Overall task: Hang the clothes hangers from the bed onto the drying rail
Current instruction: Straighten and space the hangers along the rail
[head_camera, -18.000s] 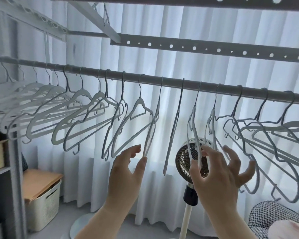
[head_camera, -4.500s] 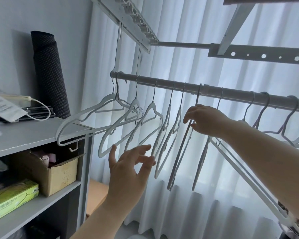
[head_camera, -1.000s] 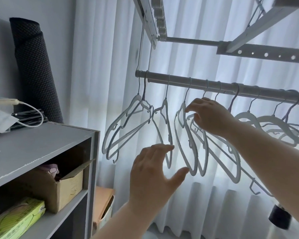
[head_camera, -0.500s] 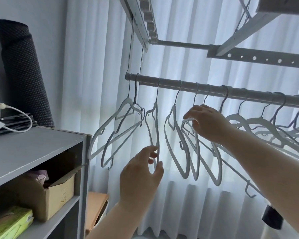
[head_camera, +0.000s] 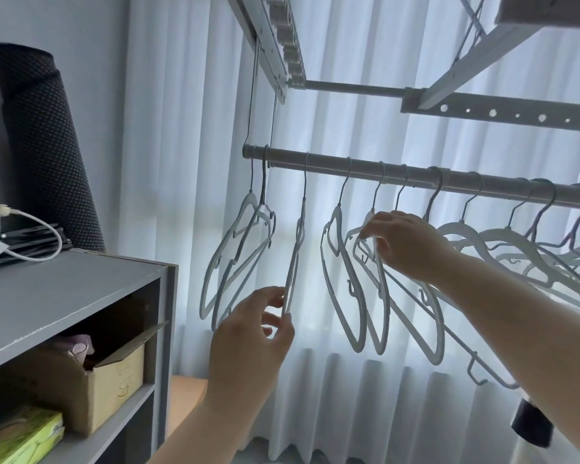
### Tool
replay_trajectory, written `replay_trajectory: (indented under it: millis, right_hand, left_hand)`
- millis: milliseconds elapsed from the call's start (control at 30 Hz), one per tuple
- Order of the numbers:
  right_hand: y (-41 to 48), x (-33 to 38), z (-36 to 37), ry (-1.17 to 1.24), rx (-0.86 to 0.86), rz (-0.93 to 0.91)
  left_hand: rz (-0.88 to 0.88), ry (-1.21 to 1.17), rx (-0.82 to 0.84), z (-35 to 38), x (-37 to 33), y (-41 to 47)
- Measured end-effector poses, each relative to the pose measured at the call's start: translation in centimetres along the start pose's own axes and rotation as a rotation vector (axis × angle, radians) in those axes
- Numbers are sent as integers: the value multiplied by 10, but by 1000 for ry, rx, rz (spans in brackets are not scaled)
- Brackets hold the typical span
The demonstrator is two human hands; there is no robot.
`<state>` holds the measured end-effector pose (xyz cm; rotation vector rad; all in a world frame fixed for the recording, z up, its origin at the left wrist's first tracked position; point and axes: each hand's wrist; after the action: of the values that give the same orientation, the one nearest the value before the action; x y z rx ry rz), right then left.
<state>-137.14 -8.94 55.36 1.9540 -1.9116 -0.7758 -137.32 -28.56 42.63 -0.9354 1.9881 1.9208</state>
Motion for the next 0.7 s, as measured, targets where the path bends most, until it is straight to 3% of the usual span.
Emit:
replay_trajectory:
  millis: [700]
  right_hand:
    - [-2, -2, 2, -9, 39, 32]
  left_hand:
    - [24, 6, 8, -5, 4, 1]
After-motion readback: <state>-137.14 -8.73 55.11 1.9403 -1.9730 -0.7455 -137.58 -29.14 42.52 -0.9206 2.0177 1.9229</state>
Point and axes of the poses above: each hand's wrist, its own y-axis towards the middle knuckle, its own z-axis out of the palm, x = y × z, and after that the axes turned 6 degrees about z, right-handed
